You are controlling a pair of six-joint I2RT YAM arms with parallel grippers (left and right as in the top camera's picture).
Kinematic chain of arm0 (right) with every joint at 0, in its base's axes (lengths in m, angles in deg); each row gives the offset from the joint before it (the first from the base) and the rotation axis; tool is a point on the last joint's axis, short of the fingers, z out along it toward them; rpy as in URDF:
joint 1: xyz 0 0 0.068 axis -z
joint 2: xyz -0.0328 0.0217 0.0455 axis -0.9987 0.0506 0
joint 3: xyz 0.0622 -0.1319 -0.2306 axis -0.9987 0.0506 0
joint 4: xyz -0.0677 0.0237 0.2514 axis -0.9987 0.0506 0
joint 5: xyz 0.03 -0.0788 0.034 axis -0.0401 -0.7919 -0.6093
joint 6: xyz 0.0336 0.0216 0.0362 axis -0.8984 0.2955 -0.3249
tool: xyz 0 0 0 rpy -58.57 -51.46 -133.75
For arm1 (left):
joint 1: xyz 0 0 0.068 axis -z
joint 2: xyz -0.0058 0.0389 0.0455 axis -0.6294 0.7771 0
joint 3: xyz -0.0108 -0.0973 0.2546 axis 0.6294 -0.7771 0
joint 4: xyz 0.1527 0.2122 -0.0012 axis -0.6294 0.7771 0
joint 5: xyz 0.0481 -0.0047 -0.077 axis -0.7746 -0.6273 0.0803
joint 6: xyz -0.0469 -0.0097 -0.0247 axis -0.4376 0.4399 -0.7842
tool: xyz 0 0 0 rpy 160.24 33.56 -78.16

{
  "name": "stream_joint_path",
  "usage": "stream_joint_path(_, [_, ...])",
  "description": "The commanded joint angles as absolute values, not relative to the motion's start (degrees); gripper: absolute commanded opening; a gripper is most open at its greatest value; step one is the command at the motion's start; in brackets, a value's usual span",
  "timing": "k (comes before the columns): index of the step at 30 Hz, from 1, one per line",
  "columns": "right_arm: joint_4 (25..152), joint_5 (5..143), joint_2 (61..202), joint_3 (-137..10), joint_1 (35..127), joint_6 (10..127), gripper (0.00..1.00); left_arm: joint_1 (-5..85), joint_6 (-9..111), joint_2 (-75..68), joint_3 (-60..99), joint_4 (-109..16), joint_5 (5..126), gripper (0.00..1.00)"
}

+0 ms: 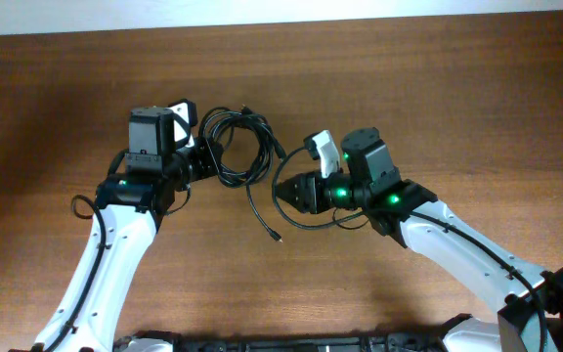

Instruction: Untangle cables

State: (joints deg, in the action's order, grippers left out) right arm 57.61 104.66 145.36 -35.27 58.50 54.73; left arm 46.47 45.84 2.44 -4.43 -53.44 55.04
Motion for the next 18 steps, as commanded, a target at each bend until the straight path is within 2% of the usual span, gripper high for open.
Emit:
stream_joint_path(1, [57.9,109.0,145.1,-35.4,57.9,55.4,0.47,46.5,42.4,1.8,-3.6,-54.1,54.9,0.00])
stream_joint_path(6, [58.1,108.9,145.1,-35.4,55.5,57.9,0.46,46.5,33.5,1.8,-3.6,-54.1,55.9,0.00])
stream_joint_path(10, [58.1,108.9,145.1,-35.4,53.1,57.9,0.39,46.5,33.5,1.8,-3.6,-54.1,55.7,0.00])
stream_joint_path(16, [58.6,108.9,145.1,-35.4,51.0,58.0,0.40,46.5,33.6,1.8,-3.6,-54.1,50.2,0.00])
stream_joint_path(18, [60.7,108.9,145.1,-35.4,51.0,59.1,0.32,46.4,33.6,1.8,-3.6,-54.1,50.2,0.00])
